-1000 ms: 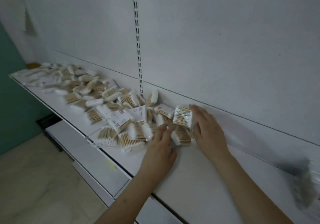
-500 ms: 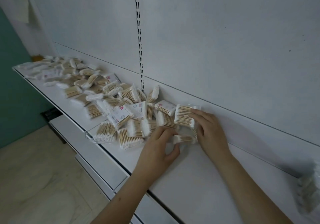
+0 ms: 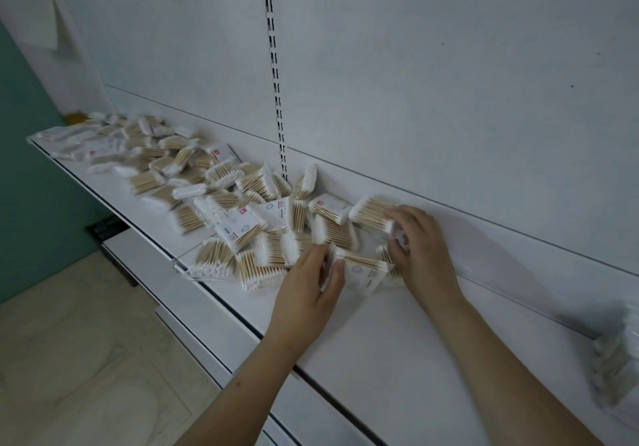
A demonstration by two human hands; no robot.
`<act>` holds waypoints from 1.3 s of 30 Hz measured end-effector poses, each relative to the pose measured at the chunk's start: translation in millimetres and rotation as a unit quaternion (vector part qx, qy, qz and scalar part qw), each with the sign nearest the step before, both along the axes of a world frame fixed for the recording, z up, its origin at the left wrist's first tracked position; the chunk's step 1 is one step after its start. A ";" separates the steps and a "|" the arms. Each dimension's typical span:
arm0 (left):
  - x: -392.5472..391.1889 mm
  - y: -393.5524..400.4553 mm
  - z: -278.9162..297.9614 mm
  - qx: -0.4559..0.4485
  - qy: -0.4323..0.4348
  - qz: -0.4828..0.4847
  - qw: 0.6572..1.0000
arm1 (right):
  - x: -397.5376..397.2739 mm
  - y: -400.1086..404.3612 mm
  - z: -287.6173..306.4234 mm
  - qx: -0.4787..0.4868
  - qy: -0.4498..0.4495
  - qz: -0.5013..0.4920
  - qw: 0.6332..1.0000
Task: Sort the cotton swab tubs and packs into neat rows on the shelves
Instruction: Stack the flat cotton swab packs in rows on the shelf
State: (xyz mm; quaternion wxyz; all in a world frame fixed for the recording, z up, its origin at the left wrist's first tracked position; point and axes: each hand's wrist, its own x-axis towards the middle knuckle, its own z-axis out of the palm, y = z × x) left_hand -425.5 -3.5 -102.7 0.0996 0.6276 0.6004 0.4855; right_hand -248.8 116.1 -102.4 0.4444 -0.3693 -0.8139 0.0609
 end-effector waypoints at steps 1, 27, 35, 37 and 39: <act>-0.4 -0.4 -0.1 0.000 0.005 0.007 1.000 | 0.5 -3.2 3.1 -0.007 0.032 -0.002 0.999; 139.6 6.1 59.8 -0.083 -0.031 -0.267 0.960 | 196.2 -198.8 80.4 -0.226 -0.043 -0.226 0.947; 222.6 2.6 53.4 -0.063 0.008 -0.429 0.901 | 277.6 -234.3 84.4 -0.206 -0.048 -0.379 0.901; 241.3 3.6 44.4 -0.060 0.003 -0.417 0.907 | 286.7 -231.3 79.4 -0.188 -0.040 -0.387 0.902; 254.4 6.8 30.7 -0.034 0.019 -0.408 0.912 | 294.4 -223.8 68.8 -0.178 -0.053 -0.392 0.901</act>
